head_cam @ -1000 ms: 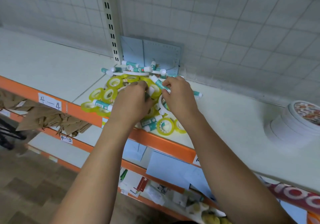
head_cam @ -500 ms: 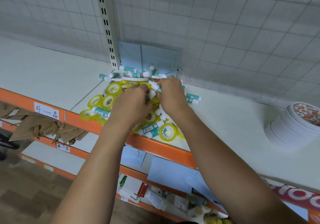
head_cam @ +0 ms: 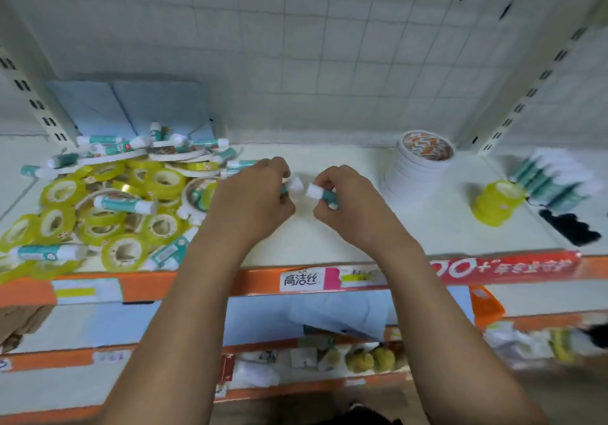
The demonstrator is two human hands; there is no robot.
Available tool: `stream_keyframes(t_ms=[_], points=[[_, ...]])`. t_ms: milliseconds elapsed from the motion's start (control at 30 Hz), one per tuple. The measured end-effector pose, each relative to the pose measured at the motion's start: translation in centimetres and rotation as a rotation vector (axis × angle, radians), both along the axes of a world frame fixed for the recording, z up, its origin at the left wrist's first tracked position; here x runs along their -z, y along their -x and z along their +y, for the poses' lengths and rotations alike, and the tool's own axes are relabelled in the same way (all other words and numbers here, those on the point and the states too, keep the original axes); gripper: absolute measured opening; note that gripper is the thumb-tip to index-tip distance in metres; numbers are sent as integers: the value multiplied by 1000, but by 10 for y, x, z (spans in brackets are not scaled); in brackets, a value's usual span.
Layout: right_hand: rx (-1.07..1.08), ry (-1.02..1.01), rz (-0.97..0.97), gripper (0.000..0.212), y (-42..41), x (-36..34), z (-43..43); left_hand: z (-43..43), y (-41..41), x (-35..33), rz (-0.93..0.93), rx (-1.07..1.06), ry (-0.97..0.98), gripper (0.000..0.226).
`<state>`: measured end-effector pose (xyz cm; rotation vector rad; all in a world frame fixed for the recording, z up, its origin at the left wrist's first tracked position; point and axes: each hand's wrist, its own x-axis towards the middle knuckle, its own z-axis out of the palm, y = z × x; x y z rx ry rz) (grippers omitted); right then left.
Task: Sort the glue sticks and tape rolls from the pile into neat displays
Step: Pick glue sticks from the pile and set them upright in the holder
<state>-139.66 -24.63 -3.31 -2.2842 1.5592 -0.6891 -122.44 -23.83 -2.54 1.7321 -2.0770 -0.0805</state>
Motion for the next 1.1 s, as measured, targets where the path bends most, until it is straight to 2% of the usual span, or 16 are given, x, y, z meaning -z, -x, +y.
stream_keyframes(t_ms=[200,433,767,967,1100], points=[[265,4,-31,24,116,3,28,-10,103,7,-3,277,-55,22],[395,20,-33,22,231,9,41,-17,231,7,-18,479,-34,19],[356,38,-62,21,388,22,16,-30,387,17,-84,481,-92,20],[246,-15,-57,25,429,33,-7,-36,432,30,-161,385,-182,19],[173,-37,-55,25,437,37,-16,-36,441,35,-129,335,-259,24]])
